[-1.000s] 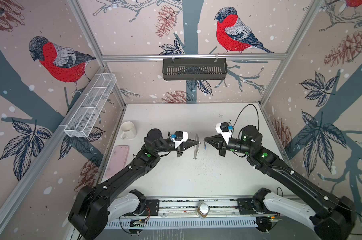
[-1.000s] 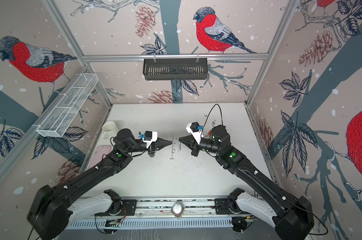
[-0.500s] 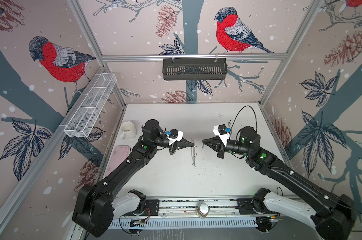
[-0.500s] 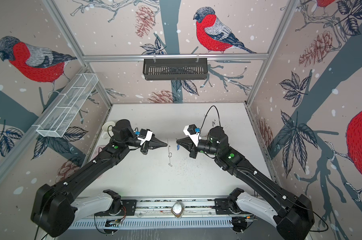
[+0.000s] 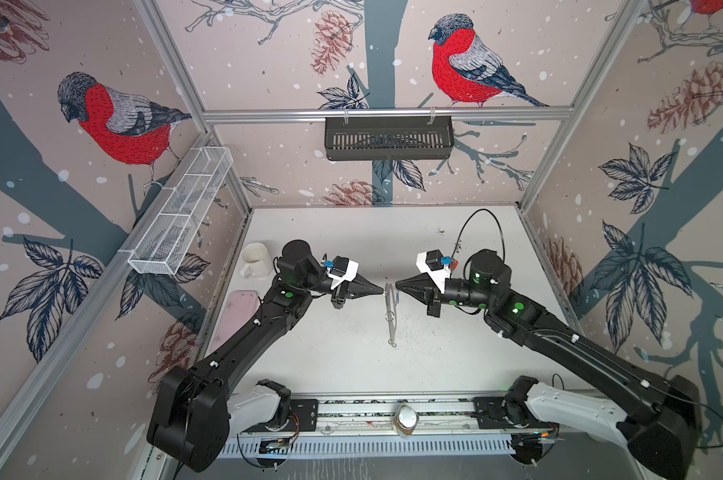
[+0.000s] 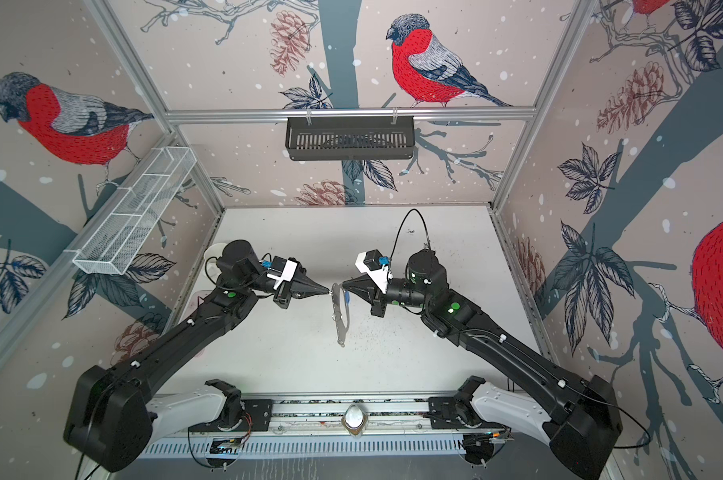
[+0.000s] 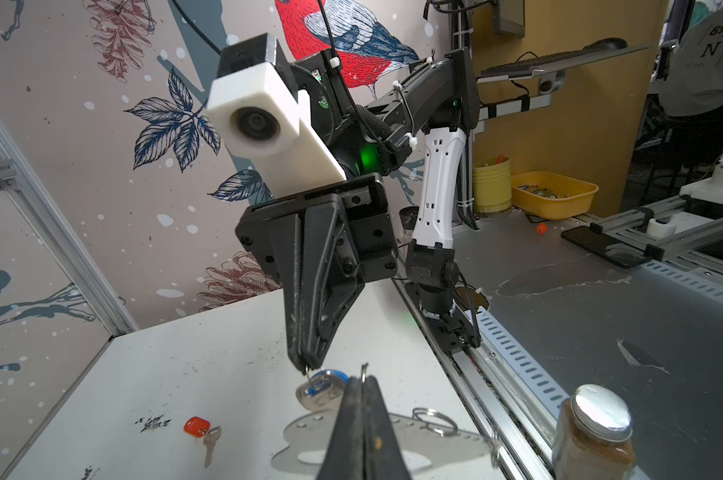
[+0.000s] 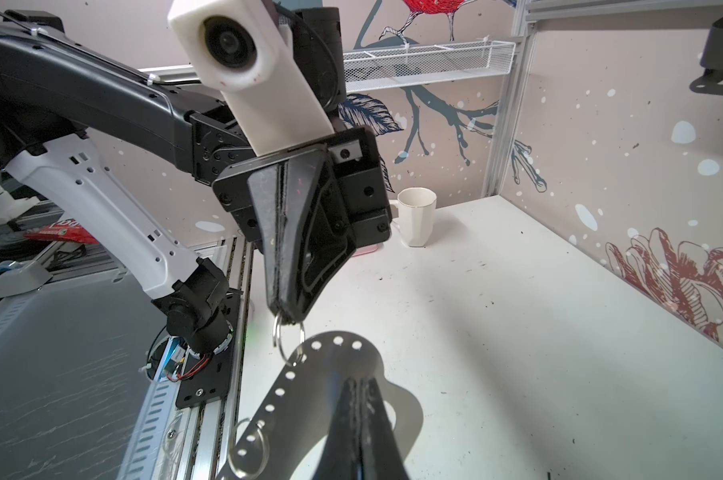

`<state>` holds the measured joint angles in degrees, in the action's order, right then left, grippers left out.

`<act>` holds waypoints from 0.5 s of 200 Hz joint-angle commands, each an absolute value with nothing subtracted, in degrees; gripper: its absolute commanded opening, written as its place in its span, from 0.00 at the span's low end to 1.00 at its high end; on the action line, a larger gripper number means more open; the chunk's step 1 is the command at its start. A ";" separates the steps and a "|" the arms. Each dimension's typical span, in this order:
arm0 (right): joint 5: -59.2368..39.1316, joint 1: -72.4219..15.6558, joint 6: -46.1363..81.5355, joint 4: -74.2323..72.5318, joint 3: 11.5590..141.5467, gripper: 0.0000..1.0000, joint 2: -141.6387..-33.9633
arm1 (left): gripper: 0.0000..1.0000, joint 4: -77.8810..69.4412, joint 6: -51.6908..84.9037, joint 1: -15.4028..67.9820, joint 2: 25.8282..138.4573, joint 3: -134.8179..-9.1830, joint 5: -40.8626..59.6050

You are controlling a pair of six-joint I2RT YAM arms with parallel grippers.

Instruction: Put the keys on the keyring

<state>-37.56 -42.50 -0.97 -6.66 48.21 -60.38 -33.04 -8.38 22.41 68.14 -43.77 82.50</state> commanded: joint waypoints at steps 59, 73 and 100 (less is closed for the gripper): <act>-41.47 -43.31 -3.75 -7.87 49.03 0.00 -61.17 | 0.00 -86.12 30.62 21.05 75.25 -39.14 85.25; -41.56 -43.33 -3.94 -7.66 49.00 0.00 -61.17 | 0.00 -101.53 42.84 20.76 78.87 -39.47 85.26; -42.34 -43.39 -3.99 -7.56 49.00 0.00 -61.02 | 0.00 -103.34 46.25 20.66 82.39 -42.24 86.05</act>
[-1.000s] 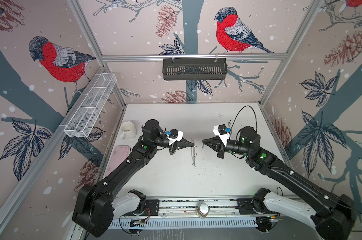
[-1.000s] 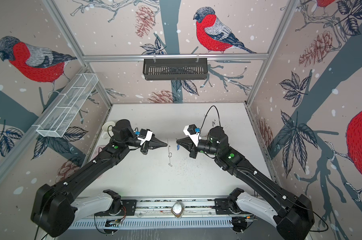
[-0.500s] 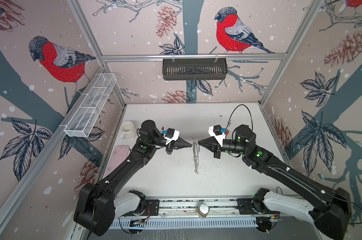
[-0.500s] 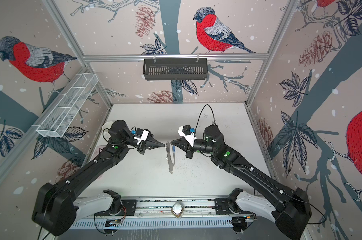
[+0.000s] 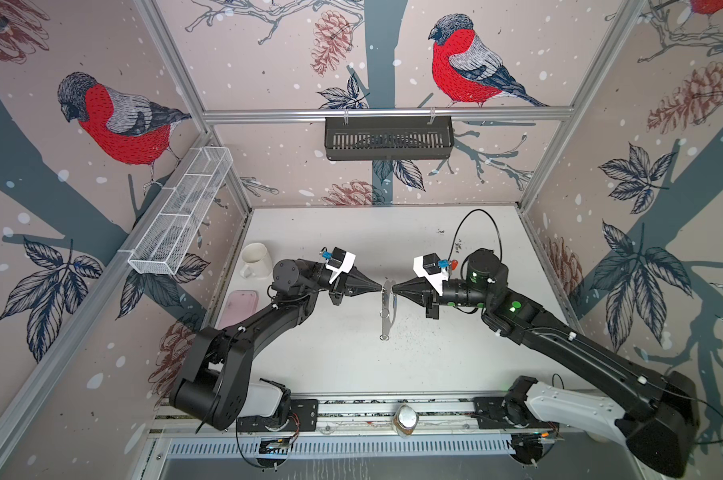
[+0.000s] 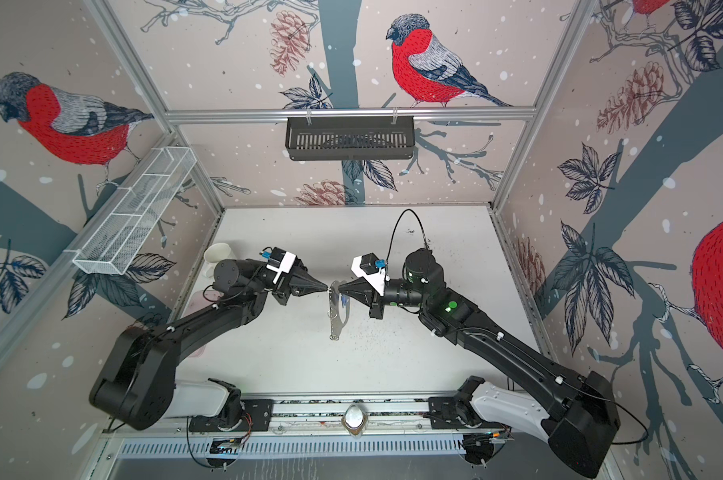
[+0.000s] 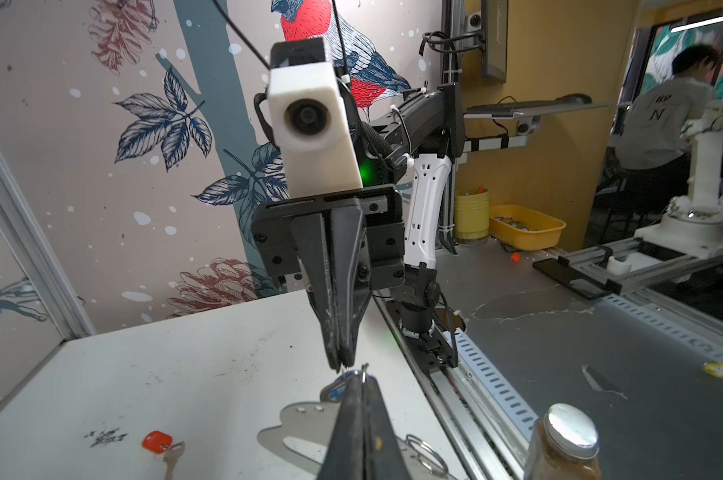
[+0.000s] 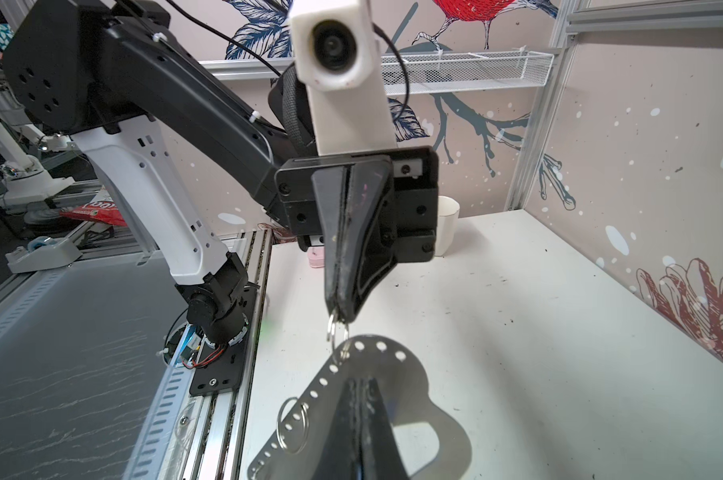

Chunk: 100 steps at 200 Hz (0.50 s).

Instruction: Put the keys on the keyring

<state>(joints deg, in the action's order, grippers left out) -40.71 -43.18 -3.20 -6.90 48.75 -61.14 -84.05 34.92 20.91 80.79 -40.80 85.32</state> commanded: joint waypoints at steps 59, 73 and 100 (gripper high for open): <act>-39.99 -43.50 -3.70 -7.51 49.00 0.00 -61.23 | 0.00 -103.35 45.98 20.66 81.92 -42.32 85.18; -39.40 -43.48 -3.29 -8.20 48.93 0.00 -61.35 | 0.00 -103.35 46.05 20.66 81.86 -42.16 84.65; -36.39 -43.92 -2.25 -10.65 48.13 0.00 -60.91 | 0.00 -103.28 46.75 20.68 81.92 -41.97 82.36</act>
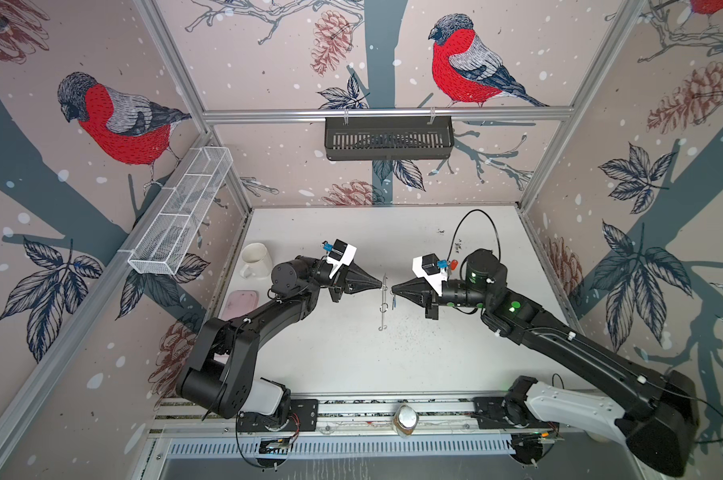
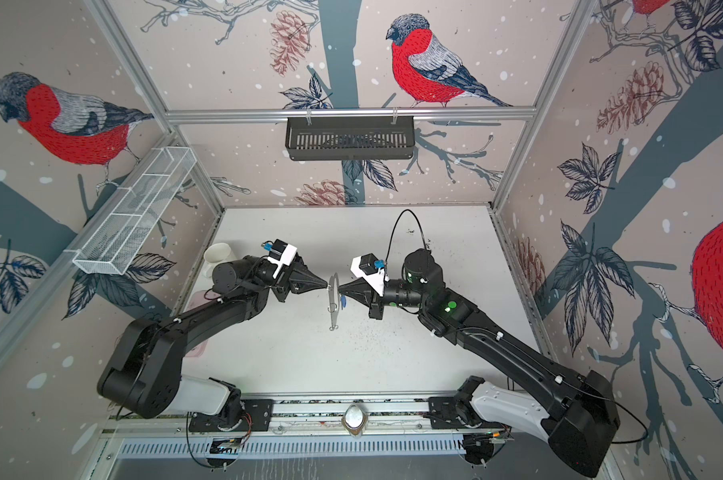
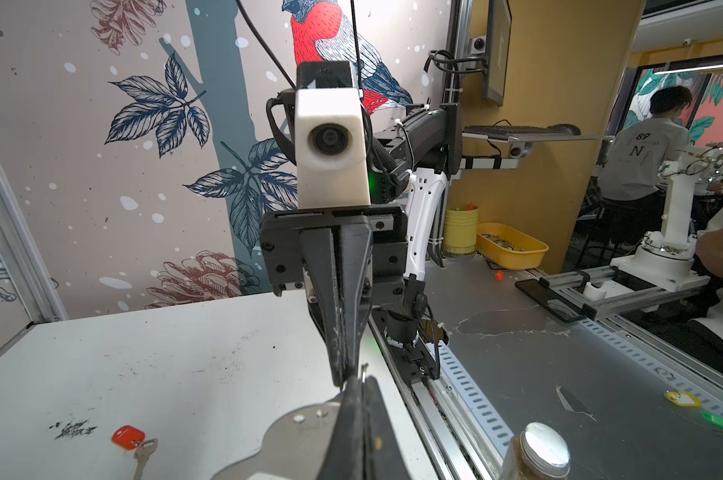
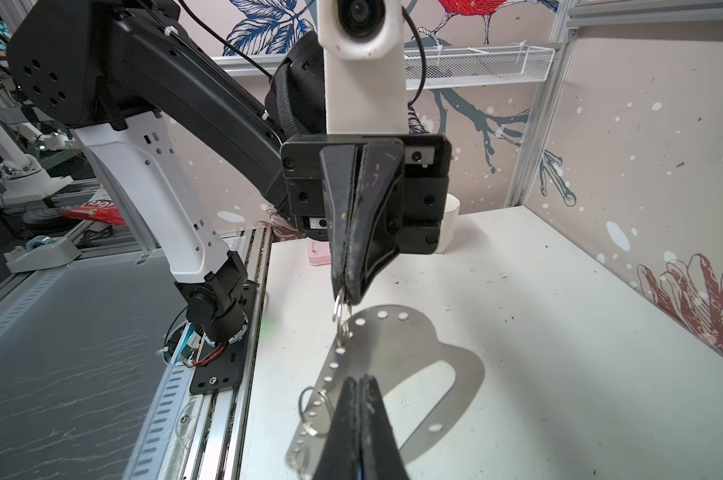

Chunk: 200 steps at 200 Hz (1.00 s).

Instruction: Put the keys on the keyring

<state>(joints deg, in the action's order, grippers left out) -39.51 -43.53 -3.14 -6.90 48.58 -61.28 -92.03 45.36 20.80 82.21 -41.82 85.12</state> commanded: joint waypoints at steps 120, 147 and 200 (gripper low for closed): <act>-20.02 -46.41 1.78 -20.33 43.61 0.00 -56.57 | 0.00 -99.09 50.32 20.06 79.06 -39.08 60.90; -15.93 -46.48 3.35 -23.23 42.77 0.00 -55.81 | 0.00 -91.13 46.71 20.14 75.14 -37.22 53.39; -12.80 -46.48 3.18 -25.90 45.37 0.00 -58.10 | 0.00 -81.70 48.12 20.48 71.59 -37.95 47.99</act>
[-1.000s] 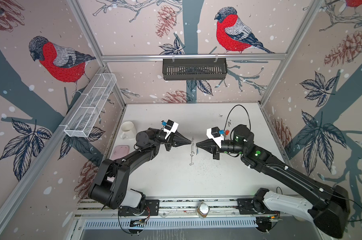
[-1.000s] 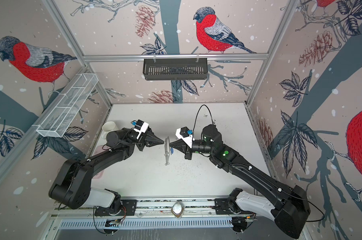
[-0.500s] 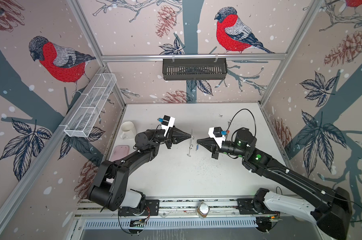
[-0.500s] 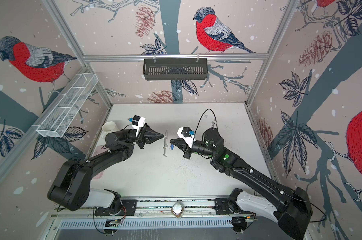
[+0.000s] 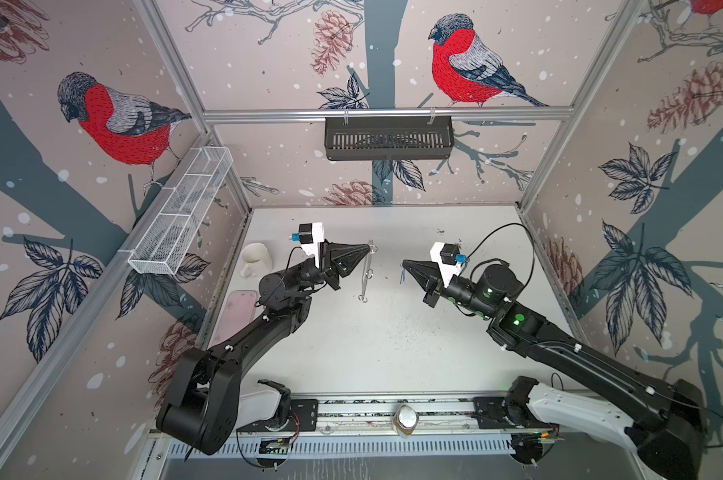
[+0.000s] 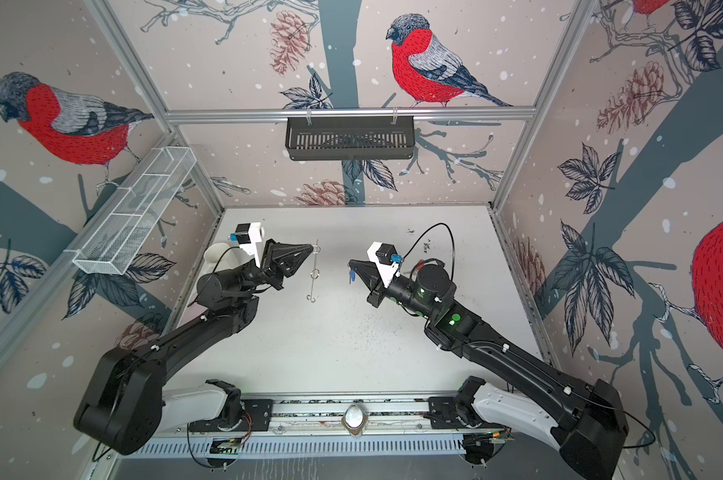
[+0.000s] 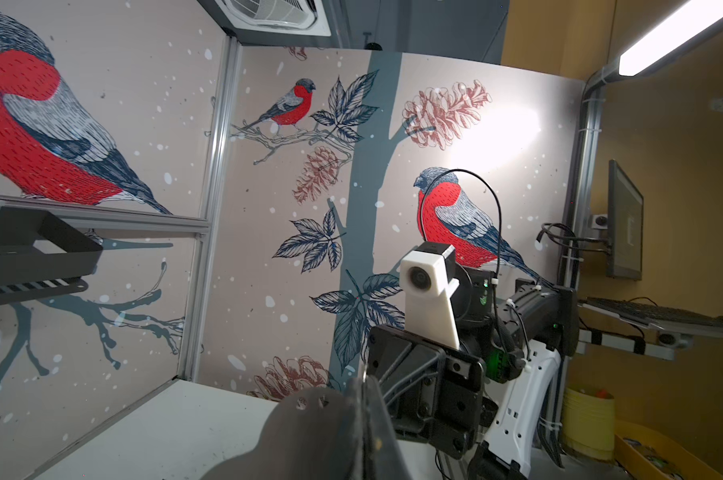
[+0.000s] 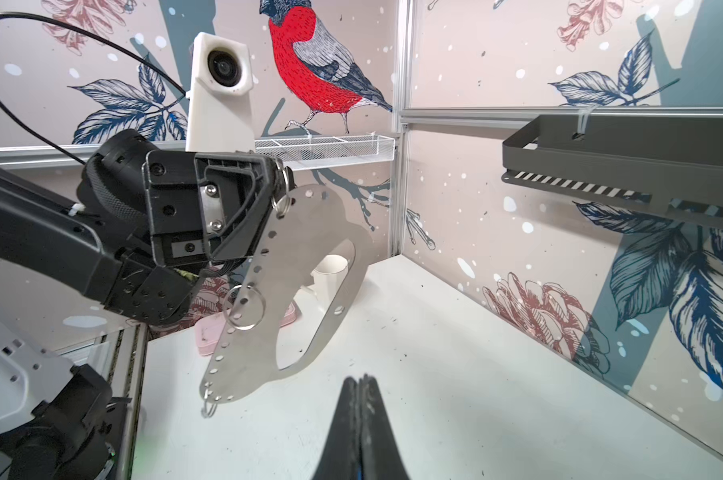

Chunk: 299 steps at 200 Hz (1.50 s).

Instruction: Put the keys on the keyring

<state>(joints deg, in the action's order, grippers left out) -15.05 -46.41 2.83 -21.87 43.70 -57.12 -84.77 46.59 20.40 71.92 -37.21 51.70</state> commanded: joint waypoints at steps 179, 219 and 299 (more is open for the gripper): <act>-19.48 -46.41 3.24 -36.45 51.02 0.00 -66.03 | 0.00 -87.88 60.51 22.65 72.95 -37.63 47.72; -21.07 -46.64 3.69 -37.64 51.07 0.00 -66.11 | 0.00 -90.62 62.12 22.85 73.55 -37.56 48.58; -22.76 -47.55 4.00 -38.94 51.55 0.00 -67.39 | 0.00 -95.39 65.14 23.20 75.45 -37.92 49.45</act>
<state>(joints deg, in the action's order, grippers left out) -21.71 -47.27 3.20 -36.05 50.96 -67.16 -90.78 63.77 23.09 75.09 -37.43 48.42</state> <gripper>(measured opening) 0.050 0.050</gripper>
